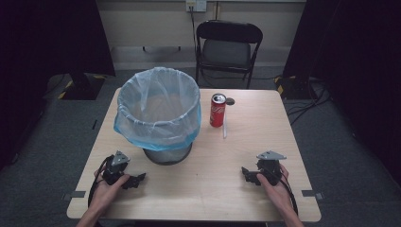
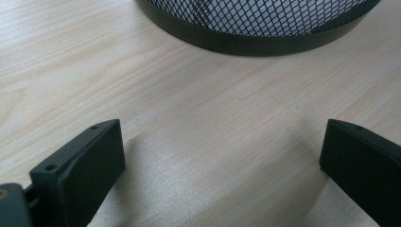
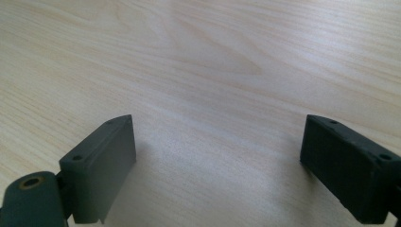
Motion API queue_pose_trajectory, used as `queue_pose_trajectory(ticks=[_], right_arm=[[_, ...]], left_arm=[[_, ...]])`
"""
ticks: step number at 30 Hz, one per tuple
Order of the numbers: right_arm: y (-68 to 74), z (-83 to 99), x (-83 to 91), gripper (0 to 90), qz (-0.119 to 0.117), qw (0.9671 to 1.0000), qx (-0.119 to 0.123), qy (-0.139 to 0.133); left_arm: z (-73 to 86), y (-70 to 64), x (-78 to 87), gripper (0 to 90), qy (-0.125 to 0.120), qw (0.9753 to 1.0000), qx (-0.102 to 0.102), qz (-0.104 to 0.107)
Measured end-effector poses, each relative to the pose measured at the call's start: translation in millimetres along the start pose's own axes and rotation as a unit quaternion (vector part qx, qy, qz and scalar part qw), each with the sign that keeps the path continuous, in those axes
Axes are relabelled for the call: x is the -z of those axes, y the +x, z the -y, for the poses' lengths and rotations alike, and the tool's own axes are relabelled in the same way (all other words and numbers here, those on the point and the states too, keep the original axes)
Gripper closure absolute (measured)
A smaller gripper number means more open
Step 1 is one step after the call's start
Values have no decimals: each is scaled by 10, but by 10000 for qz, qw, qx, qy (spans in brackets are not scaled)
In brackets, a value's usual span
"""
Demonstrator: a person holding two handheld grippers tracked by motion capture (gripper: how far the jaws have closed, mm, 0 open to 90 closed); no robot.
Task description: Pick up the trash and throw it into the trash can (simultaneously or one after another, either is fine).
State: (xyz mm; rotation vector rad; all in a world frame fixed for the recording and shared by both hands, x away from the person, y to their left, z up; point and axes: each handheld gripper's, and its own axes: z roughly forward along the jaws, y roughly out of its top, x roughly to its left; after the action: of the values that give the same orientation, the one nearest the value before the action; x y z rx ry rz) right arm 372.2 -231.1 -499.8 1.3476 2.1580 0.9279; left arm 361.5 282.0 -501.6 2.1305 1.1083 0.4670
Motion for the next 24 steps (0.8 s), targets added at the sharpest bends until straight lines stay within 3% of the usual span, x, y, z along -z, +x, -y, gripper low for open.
queue_pose_trajectory(ticks=[11,15,21,24], right_arm=[[3,-6,2,110,19,10000,-6,31],[-15,-19,38,203,38,9999,-106,45],[-53,-76,58,186,-167,9995,-265,-12],[-36,-132,86,190,-213,9995,-223,-105]], left_arm=[[0,0,-1,3,-3,10000,5,8],[0,0,-1,2,-3,10000,8,9],[1,0,-1,3,-4,10000,8,7],[0,0,-1,3,-2,10000,6,7]])
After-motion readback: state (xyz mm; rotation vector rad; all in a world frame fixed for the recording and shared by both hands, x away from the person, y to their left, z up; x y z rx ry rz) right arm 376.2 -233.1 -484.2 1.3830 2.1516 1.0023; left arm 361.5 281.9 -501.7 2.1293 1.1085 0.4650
